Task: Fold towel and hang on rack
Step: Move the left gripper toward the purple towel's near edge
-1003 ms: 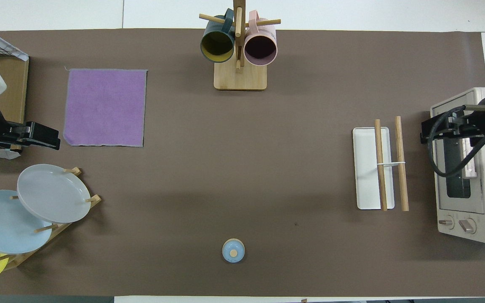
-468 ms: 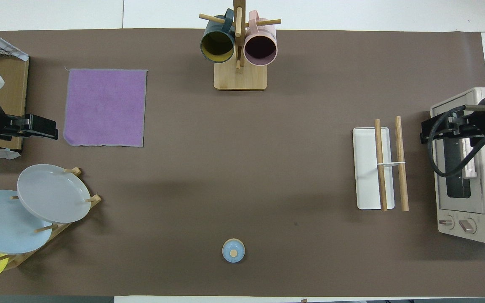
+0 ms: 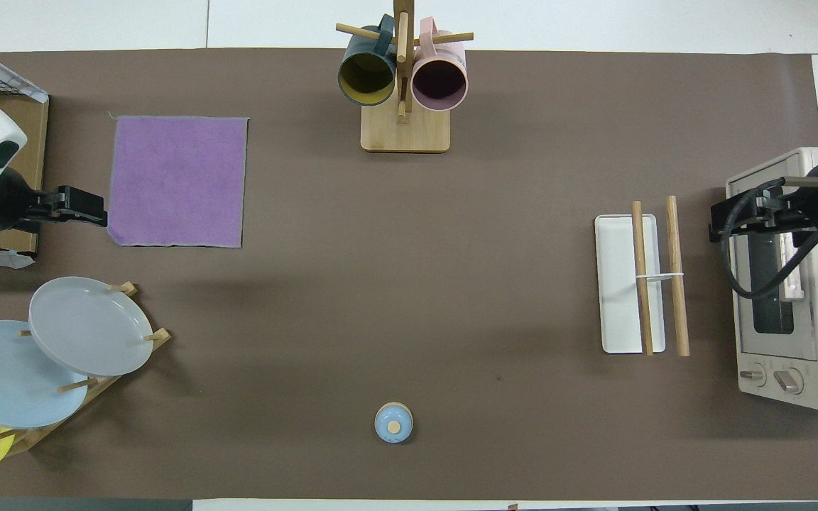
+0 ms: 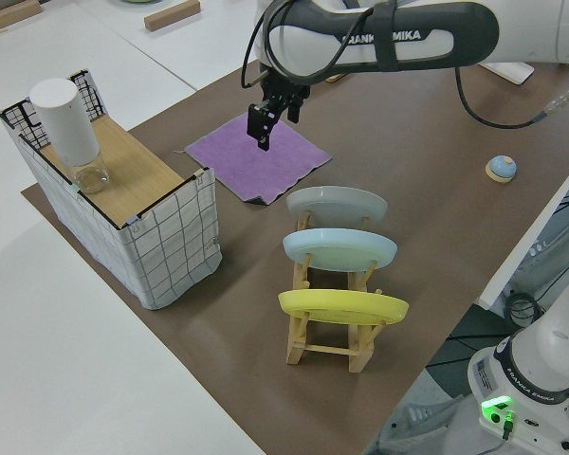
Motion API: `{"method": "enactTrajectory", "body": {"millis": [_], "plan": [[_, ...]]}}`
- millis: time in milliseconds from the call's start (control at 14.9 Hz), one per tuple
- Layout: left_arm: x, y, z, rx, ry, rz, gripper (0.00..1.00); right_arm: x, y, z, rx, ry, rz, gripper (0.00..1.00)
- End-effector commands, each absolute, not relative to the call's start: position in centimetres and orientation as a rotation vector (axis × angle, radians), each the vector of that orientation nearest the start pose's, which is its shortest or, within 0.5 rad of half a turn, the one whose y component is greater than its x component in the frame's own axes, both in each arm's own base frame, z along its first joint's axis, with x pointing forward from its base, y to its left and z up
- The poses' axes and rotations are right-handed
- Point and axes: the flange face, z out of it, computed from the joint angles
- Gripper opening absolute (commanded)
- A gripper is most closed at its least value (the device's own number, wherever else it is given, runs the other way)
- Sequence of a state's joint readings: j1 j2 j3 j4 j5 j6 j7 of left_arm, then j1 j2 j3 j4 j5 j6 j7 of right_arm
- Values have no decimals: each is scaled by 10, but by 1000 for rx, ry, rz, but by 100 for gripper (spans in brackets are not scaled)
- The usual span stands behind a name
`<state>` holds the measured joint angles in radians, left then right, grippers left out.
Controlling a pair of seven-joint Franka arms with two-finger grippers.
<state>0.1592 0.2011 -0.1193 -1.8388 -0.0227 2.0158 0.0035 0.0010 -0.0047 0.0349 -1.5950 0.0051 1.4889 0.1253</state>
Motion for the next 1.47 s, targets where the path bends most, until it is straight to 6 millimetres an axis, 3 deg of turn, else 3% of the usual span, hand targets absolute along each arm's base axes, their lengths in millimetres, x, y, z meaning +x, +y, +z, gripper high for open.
{"method": "enactTrajectory", "body": {"millis": [0,334,736,1070,1204,1405], "plan": [[617,49,366,-3205,-112,-3,99,536,17,610,-3147,114,164,100],[619,66,322,-3211,-161,36,88,536,17,610,-3147,114,164,100],[608,70,301,-3208,-187,31,66,536,17,610,-3147,116,164,100],[606,76,298,-3208,-206,40,56,538,15,611,-3146,123,149,100],[606,77,298,-3208,-208,50,43,537,18,611,-3144,116,149,100],[606,76,299,-3209,-203,55,33,537,43,612,-3140,20,135,100]]}}
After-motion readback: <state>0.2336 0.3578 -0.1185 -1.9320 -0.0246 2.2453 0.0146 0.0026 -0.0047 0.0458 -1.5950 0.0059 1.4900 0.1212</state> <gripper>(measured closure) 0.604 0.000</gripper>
